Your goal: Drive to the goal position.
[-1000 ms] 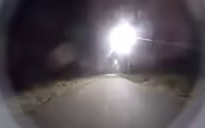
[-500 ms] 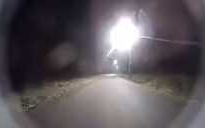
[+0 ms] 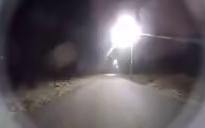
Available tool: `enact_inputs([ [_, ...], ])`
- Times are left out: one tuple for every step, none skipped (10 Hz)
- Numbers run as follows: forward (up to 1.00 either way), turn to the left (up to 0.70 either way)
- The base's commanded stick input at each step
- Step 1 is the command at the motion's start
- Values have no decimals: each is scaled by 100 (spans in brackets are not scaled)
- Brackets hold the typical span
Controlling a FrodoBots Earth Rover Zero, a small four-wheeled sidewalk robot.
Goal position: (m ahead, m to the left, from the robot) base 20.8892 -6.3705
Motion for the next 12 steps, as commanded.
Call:
enact_inputs([
  [100,-1],
  [100,0],
  [100,0],
  [100,0],
  [100,0],
  [100,0],
  [100,0],
  [100,0],
  [100,0],
  [100,0],
  [100,0],
  [100,0],
])
